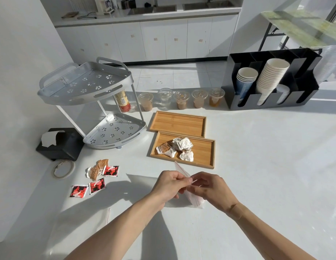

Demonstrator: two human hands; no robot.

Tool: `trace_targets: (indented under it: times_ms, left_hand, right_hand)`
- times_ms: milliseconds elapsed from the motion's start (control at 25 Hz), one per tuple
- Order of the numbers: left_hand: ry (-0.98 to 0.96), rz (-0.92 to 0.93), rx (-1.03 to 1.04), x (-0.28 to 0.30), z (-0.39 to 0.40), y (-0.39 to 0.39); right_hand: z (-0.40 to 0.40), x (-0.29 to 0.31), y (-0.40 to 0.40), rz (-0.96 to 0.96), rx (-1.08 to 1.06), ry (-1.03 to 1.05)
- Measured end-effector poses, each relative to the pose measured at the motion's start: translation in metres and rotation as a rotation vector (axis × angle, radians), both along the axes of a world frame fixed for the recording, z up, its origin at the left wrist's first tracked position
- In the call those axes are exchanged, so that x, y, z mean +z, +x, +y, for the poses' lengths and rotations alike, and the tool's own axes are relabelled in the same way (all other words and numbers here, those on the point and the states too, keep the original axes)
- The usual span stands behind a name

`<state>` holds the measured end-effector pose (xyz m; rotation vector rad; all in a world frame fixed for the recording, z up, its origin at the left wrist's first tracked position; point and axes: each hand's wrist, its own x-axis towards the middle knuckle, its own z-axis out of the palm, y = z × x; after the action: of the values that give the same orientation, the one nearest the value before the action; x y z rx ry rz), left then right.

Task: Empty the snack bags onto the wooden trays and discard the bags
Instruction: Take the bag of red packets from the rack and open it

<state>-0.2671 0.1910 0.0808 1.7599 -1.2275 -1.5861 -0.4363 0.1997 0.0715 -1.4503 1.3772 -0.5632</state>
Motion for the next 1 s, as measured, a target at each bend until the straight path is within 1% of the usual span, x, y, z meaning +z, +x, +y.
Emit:
trace_targets:
  times_ms: [240, 360, 440, 560, 680, 800, 920, 1000]
  left_hand:
    - [0.008, 0.124, -0.064, -0.006, 0.001, 0.013]
    - [0.005, 0.113, -0.117, -0.007, 0.000, 0.016]
    - [-0.022, 0.075, -0.186, -0.006, -0.001, 0.018]
    - [-0.072, -0.052, -0.322, 0.001, -0.008, 0.018]
    - [-0.115, -0.187, -0.380, 0.006, -0.015, 0.017]
    - [-0.168, -0.291, -0.409, 0.010, -0.022, 0.015]
    - [-0.182, -0.307, -0.408, 0.013, -0.026, 0.009]
    - [-0.218, -0.374, -0.409, 0.011, -0.027, 0.011]
  right_hand:
    - [-0.006, -0.002, -0.002, -0.193, -0.081, 0.320]
    - [-0.008, -0.003, -0.001, -0.178, -0.049, 0.364]
    - [-0.009, 0.001, 0.002, -0.076, 0.022, 0.305]
    - [-0.015, 0.009, 0.006, 0.152, 0.165, 0.094]
    - [-0.021, 0.013, 0.010, 0.303, 0.253, -0.085]
    - [-0.025, 0.014, 0.011, 0.333, 0.222, -0.191]
    - [-0.024, 0.014, 0.011, 0.348, 0.205, -0.212]
    - [-0.025, 0.015, 0.004, 0.415, 0.148, -0.237]
